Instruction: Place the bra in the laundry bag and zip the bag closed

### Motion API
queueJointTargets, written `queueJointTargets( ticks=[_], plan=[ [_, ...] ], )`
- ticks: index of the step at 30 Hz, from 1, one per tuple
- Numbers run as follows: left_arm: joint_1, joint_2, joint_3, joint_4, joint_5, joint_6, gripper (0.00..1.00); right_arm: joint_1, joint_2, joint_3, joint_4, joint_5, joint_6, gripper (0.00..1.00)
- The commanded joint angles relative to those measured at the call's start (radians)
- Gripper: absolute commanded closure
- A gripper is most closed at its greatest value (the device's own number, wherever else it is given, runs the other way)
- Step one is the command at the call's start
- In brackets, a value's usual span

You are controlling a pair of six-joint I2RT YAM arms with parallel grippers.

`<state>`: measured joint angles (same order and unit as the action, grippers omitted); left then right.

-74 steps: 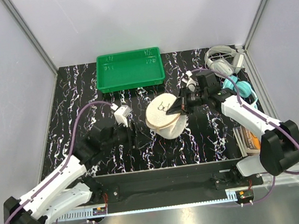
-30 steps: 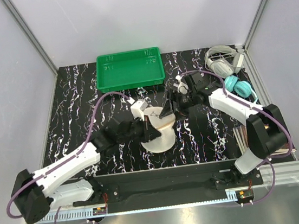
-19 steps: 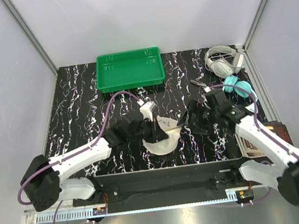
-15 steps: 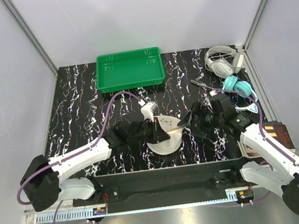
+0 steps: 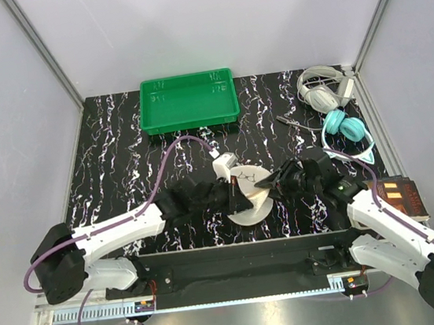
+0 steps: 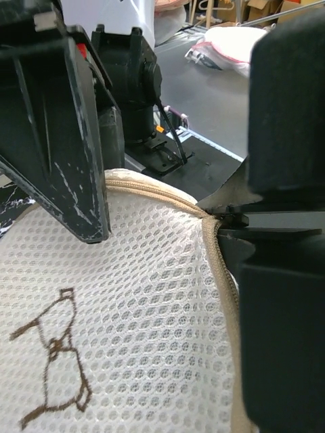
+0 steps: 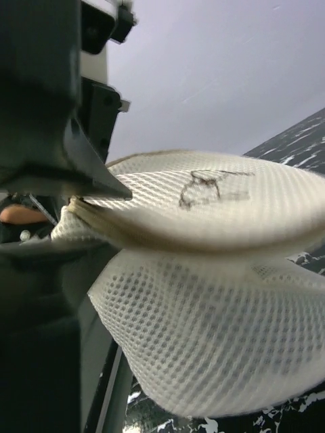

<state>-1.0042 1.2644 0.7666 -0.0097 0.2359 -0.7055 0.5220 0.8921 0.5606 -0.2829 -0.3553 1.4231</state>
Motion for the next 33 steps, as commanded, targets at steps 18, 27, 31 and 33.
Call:
queueJointTargets(
  ticks=[18,27,31,33],
  plan=[
    [0.430,-0.325,-0.134,-0.368,-0.080,0.178,1.00,-0.184,0.574,0.387,0.022,-0.542,-0.660,1.00],
    [0.489,-0.401,-0.173,-0.247,0.169,0.190,1.00,-0.209,0.573,0.432,-0.132,-0.452,-0.760,0.55],
    [0.480,-0.390,-0.194,-0.159,0.194,0.118,1.00,-0.191,0.397,0.377,-0.163,-0.283,-0.655,0.21],
    [0.466,-0.385,-0.193,-0.113,0.181,0.094,1.00,-0.172,0.296,0.338,-0.211,-0.203,-0.615,0.15]
  ],
)
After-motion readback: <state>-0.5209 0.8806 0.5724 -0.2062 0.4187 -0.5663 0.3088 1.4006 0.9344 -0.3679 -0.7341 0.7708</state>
